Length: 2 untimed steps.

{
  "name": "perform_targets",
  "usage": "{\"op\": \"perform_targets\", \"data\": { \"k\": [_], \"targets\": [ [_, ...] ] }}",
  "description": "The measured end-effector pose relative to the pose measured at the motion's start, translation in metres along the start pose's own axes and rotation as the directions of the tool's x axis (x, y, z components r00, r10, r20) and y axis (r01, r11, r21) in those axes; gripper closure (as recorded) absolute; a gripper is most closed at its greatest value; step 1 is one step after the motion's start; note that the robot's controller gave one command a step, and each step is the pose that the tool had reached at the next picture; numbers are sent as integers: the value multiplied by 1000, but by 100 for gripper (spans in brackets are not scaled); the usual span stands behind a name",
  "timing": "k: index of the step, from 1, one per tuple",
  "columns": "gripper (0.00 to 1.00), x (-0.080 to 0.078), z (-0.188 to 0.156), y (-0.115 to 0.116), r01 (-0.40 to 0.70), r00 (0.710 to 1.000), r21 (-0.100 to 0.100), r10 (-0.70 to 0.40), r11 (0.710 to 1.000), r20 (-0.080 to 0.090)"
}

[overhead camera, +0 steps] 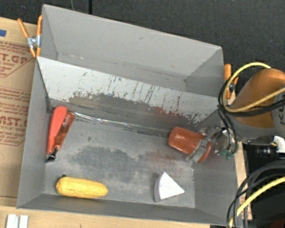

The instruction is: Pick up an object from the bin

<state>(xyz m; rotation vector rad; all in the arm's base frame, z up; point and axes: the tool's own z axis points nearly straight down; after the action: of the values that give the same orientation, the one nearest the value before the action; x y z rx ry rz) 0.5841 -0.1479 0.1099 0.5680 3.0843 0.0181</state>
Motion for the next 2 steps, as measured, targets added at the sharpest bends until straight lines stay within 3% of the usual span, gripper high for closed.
{"op": "perform_targets", "data": {
  "k": [2],
  "targets": [
    [100, -1, -31, 1, 0, 1000, -1, 0, 1000, 5]
  ]
}}
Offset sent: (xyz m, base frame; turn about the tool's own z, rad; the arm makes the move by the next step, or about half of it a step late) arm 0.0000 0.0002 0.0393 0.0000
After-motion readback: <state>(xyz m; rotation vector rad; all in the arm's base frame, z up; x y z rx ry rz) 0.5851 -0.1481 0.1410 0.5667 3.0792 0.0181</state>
